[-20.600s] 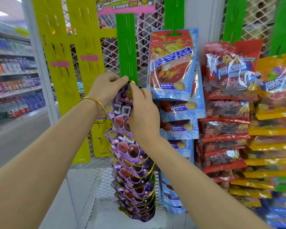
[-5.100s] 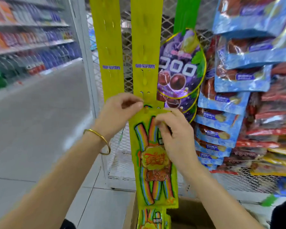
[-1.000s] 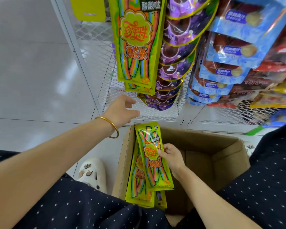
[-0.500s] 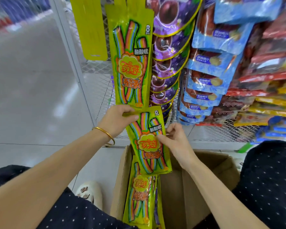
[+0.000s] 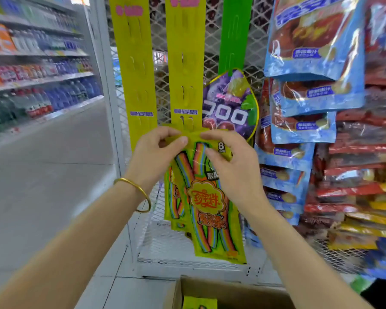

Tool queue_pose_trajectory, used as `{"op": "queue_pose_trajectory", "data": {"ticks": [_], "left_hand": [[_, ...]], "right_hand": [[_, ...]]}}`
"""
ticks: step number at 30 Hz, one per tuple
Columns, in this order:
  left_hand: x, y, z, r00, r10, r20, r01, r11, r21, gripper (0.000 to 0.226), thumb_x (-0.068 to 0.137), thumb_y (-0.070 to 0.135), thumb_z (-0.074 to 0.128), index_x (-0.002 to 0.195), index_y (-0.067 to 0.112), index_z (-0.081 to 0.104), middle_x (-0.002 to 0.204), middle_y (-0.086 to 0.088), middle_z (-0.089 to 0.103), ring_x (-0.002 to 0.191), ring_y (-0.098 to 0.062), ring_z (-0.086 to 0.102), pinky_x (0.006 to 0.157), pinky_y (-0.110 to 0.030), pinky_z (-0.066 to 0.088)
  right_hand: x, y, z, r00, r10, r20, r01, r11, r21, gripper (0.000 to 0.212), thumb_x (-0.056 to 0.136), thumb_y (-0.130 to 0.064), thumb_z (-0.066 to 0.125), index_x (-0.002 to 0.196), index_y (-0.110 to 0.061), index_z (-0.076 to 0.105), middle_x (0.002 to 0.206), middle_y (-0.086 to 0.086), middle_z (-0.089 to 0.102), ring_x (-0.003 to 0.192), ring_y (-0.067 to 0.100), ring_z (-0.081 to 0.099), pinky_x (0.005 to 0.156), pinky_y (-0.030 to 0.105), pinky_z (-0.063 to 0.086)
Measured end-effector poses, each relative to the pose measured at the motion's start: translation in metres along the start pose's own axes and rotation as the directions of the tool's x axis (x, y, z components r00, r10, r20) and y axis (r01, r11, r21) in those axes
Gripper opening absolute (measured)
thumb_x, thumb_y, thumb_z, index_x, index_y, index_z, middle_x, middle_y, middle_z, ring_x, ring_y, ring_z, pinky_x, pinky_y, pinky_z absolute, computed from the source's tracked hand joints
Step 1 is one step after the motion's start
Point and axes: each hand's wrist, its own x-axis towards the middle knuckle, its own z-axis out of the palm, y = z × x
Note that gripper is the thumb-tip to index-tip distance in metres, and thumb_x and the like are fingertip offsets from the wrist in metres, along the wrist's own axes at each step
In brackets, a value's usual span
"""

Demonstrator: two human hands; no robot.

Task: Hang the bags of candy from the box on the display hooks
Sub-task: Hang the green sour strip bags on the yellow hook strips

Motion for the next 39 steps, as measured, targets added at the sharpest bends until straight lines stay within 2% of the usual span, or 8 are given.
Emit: {"op": "queue_pose_trajectory", "data": {"ticks": [5,11,15,18,25,29,35,39], "left_hand": [[0.054,0.029,-0.003,0.951,0.119,-0.285,-0.142,0.988,-0.063,0.023,0.091,0.023,0.055,0.111,0.012,0.050,0.092,0.014,0.050,0.081,0.006,0.050,0.070,-0.007,0.042],[0.083,0.036,-0.003,0.966,0.105,-0.237,-0.121,0.991,-0.055,0.042,0.094,0.035,0.048,0.104,-0.005,0.056,0.064,0.010,0.036,0.057,-0.007,0.038,0.042,-0.006,0.031],[0.079,0.033,0.000,0.983,0.045,-0.177,-0.059,0.996,-0.072,0.008,0.090,0.028,0.058,0.093,0.021,0.056,0.075,0.014,0.051,0.063,0.009,0.051,0.055,0.000,0.037],[0.079,0.032,0.001,0.976,0.020,-0.219,-0.039,0.996,-0.082,0.035,0.089,0.026,0.060,0.118,0.009,0.055,0.093,-0.001,0.058,0.086,-0.008,0.054,0.067,-0.011,0.041],[0.085,0.030,0.000,0.975,-0.056,-0.214,0.024,0.988,-0.151,0.024,0.087,0.023,0.063,0.108,0.014,0.061,0.107,-0.012,0.064,0.103,-0.025,0.061,0.090,-0.037,0.050],[0.085,0.028,-0.003,0.980,-0.093,-0.173,0.060,0.981,-0.186,0.007,0.086,0.018,0.063,0.085,0.025,0.061,0.102,-0.014,0.067,0.098,-0.032,0.064,0.084,-0.041,0.052],[0.085,0.026,-0.003,0.988,-0.096,-0.118,0.069,0.973,-0.218,0.018,0.087,0.010,0.059,0.105,0.010,0.063,0.106,-0.016,0.067,0.099,-0.031,0.064,0.092,-0.047,0.050],[0.082,0.025,-0.002,0.994,-0.056,-0.093,0.034,0.975,-0.220,0.018,0.087,-0.001,0.055,0.097,0.014,0.060,0.103,-0.015,0.066,0.098,-0.029,0.063,0.092,-0.042,0.050]], "right_hand": [[0.047,-0.017,0.002,0.996,-0.051,-0.072,0.051,0.999,0.003,0.028,0.089,-0.002,0.056,0.111,-0.019,0.060,0.104,-0.016,0.055,0.101,-0.010,0.044,0.086,-0.003,0.030],[0.079,-0.015,0.011,0.996,-0.011,-0.087,0.008,0.999,-0.032,0.032,0.092,-0.002,0.050,0.123,-0.013,0.051,0.114,-0.009,0.048,0.105,-0.006,0.039,0.083,-0.007,0.025],[0.084,-0.010,0.017,0.996,-0.032,-0.079,0.024,0.995,-0.097,0.032,0.092,-0.002,0.050,0.123,-0.010,0.048,0.121,0.002,0.047,0.104,-0.001,0.036,0.086,0.003,0.025],[0.086,-0.008,0.019,0.995,-0.054,-0.087,0.042,0.990,-0.137,0.030,0.091,-0.001,0.052,0.121,-0.008,0.049,0.121,0.006,0.045,0.097,-0.005,0.030,0.083,-0.006,0.020],[0.087,-0.006,0.024,0.990,-0.098,-0.101,0.080,0.981,-0.175,0.030,0.088,0.002,0.055,0.117,-0.003,0.052,0.119,0.011,0.042,0.089,-0.011,0.026,0.082,-0.010,0.016],[0.085,-0.004,0.027,0.990,-0.088,-0.110,0.068,0.983,-0.173,0.029,0.088,0.000,0.057,0.116,-0.004,0.054,0.118,0.010,0.042,0.089,-0.012,0.027,0.082,-0.009,0.018],[0.079,-0.002,0.029,0.990,-0.074,-0.117,0.055,0.986,-0.157,0.029,0.088,0.000,0.057,0.116,-0.004,0.055,0.115,0.005,0.041,0.089,-0.010,0.029,0.083,-0.008,0.020],[0.073,-0.003,0.030,0.993,-0.045,-0.107,0.028,0.986,-0.164,0.026,0.089,-0.002,0.057,0.114,-0.005,0.054,0.116,0.005,0.041,0.087,-0.010,0.029,0.081,-0.008,0.021]]}}
